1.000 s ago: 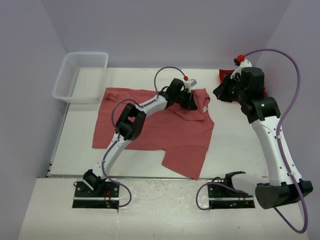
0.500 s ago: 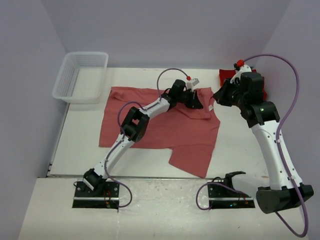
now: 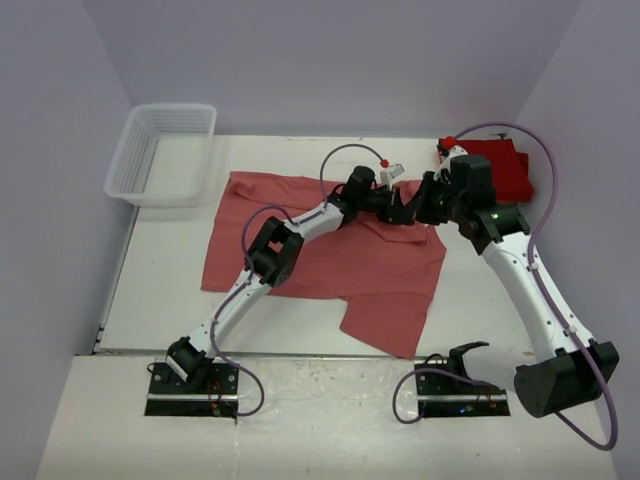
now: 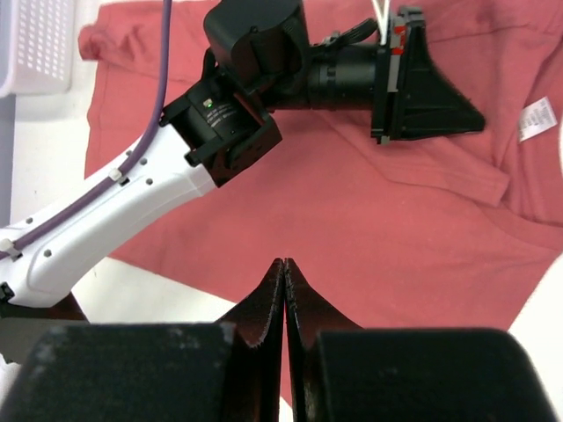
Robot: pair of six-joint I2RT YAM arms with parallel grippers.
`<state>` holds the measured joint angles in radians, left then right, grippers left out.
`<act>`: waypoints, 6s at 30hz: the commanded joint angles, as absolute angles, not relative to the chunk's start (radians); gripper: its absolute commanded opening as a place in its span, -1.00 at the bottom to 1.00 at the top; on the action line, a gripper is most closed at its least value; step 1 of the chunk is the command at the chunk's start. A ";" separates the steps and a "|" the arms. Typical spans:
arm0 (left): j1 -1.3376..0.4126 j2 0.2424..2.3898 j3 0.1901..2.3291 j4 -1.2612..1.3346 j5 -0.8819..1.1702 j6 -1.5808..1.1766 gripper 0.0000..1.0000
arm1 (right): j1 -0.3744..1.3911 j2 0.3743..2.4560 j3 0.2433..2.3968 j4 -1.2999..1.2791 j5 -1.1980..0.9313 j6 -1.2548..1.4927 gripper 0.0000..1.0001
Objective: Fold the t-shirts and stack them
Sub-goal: Fold the flattened tshirt in 1/3 of the way
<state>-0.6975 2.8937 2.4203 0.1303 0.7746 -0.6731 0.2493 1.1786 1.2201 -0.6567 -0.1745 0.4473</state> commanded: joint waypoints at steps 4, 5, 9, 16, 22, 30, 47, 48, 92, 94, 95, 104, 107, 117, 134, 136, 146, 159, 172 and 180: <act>-0.681 2.687 2.277 0.183 0.828 -0.614 -0.99 | 0.284 1.244 1.213 -0.609 -0.112 0.446 -0.96; -0.670 2.660 2.249 0.170 0.822 -0.598 -0.96 | 0.282 1.252 1.212 -0.609 -0.106 0.443 -0.95; -0.615 2.466 2.194 -0.056 0.708 -0.439 -0.77 | 0.285 1.275 1.210 -0.594 -0.100 0.431 -0.91; -0.439 2.220 2.037 -0.389 0.142 -0.278 -0.37 | 0.290 1.334 1.232 -0.523 -0.162 0.413 -0.59; -0.353 2.157 1.931 -0.505 -0.186 -0.201 -0.98 | 0.299 1.500 1.296 -0.534 -0.176 0.422 -1.00; -0.298 2.191 1.853 -0.483 -0.271 -0.256 -0.29 | 0.314 1.551 1.309 -0.528 -0.176 0.402 -1.00; -0.265 2.025 1.586 -0.308 -0.511 -0.279 -0.28 | 0.341 1.617 1.312 -0.545 -0.157 0.399 -1.00; -0.262 2.022 1.589 -0.304 -0.493 -0.279 -0.34 | 0.344 1.618 1.313 -0.546 -0.153 0.399 -1.00; -0.152 2.171 1.594 -0.318 -0.399 -0.333 -1.00 | 0.364 1.615 1.299 -0.617 -0.019 0.403 -1.00; -0.153 2.129 1.580 -0.285 -0.390 -0.337 -1.00 | 0.362 1.603 1.298 -0.620 -0.002 0.411 -0.97; -0.153 2.112 1.560 -0.275 -0.388 -0.337 -0.92 | 0.362 1.601 1.295 -0.615 0.015 0.413 -0.92; -0.169 1.865 1.456 -0.178 -0.358 -0.334 -0.04 | 0.362 1.747 1.354 -0.665 0.038 0.437 -0.56; -0.192 1.819 1.444 -0.175 -0.287 -0.337 0.08 | 0.361 1.808 1.391 -0.701 0.104 0.463 -0.54; -0.328 1.920 1.417 -0.011 0.405 -0.354 0.06 | 0.261 1.764 1.345 -0.742 0.169 0.546 -0.35; -0.476 2.089 1.437 0.124 0.540 -0.430 0.00 | 0.127 1.747 1.210 -0.649 0.046 0.548 -0.33; -0.477 2.085 1.436 0.123 0.541 -0.426 0.00 | 0.118 1.756 1.216 -0.641 0.037 0.542 -0.33; -0.485 2.054 1.428 0.115 0.546 -0.419 0.01 | 0.101 1.821 1.250 -0.626 0.006 0.525 -0.31; -0.494 2.042 1.425 0.112 0.565 -0.413 0.03 | 0.091 1.871 1.316 -0.627 0.024 0.520 -0.40; -0.500 2.063 1.430 0.112 0.578 -0.411 0.05 | 0.086 1.925 1.405 -0.649 0.017 0.505 -1.00; -0.523 2.074 1.443 0.077 0.583 -0.374 0.05 | 0.083 1.974 1.532 -0.679 0.009 0.486 -1.00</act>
<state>-0.5045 2.0830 1.4265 0.0723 0.5537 -0.4091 0.0895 1.9621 1.4525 -0.6685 0.0090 0.5045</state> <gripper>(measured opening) 0.525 0.006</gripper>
